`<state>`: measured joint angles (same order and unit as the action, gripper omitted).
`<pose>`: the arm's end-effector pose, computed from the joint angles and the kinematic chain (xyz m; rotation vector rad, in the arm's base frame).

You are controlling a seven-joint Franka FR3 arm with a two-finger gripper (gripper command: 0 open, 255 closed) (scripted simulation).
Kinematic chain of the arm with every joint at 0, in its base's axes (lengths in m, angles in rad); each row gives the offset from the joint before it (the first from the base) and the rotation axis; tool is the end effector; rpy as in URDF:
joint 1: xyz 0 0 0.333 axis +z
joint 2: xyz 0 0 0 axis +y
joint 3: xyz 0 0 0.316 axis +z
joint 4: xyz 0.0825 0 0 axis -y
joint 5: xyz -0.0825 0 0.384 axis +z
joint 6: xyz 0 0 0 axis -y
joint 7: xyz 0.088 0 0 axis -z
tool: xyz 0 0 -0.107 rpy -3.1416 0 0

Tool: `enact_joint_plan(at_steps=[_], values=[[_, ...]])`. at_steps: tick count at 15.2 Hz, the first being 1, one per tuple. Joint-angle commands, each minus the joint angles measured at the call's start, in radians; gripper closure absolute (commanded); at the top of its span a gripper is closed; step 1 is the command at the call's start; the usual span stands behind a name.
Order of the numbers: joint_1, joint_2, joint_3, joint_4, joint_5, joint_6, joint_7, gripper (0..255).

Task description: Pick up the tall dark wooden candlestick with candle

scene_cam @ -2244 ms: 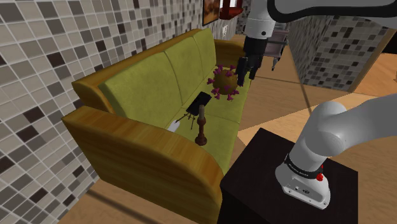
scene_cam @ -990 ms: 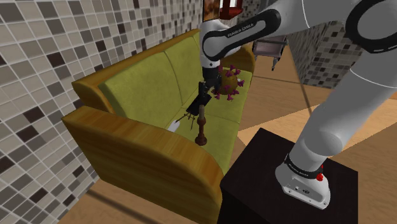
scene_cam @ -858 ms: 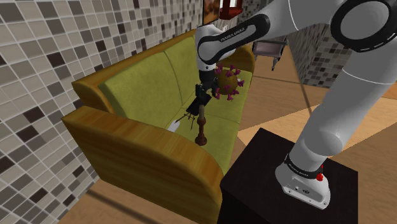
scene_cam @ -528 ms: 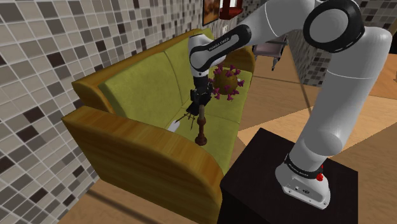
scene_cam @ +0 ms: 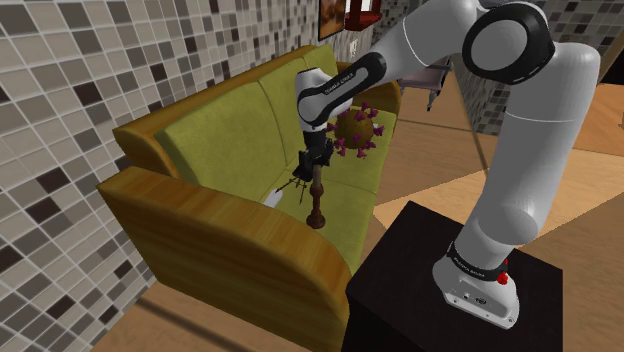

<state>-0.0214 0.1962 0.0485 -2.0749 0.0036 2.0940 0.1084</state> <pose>0.5569 0.0149 0.3218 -3.1261 0.1305 0.2781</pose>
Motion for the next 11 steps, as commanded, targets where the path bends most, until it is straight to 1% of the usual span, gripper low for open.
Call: enact_joint_plan(at_steps=[1, 10, 11], values=[[0.0, 0.001, 0.0, -0.002, 0.0, 0.004, 0.0, 255], [0.0, 0.002, 0.0, -0.002, 0.0, 0.005, 0.0, 255], [0.0, -0.006, 0.0, 0.002, 0.0, -0.007, 0.0, 255]])
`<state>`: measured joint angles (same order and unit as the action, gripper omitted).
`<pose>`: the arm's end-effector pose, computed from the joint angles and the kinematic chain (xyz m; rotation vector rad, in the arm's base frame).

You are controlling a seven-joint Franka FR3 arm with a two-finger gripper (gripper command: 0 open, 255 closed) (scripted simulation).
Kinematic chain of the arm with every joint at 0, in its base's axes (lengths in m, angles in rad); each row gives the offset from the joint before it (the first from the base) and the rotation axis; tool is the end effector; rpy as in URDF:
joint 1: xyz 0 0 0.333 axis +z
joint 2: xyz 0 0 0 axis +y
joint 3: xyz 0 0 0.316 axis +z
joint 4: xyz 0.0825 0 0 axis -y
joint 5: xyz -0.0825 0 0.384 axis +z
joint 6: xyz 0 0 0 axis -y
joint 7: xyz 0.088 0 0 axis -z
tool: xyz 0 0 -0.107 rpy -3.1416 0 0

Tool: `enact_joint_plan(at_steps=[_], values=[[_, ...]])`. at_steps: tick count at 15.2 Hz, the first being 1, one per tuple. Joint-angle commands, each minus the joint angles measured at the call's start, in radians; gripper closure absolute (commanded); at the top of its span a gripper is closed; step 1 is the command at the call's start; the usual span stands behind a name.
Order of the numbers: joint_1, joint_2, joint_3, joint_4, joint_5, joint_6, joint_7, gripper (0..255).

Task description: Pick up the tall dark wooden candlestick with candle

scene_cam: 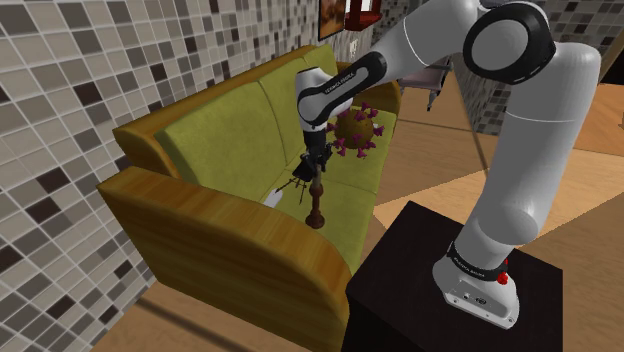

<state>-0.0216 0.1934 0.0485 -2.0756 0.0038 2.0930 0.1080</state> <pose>0.5566 0.0148 0.3230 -3.1261 0.1304 0.2764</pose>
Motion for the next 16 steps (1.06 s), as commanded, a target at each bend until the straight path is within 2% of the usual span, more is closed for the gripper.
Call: enact_joint_plan(at_steps=[1, 14, 16], values=[[0.0, -0.011, 0.0, 0.007, 0.0, -0.019, 0.0, 255], [-0.001, -0.09, 0.0, 0.089, 0.004, -0.18, -0.001, 255], [-0.001, -0.091, 0.0, 0.09, 0.004, -0.182, -0.001, 255]])
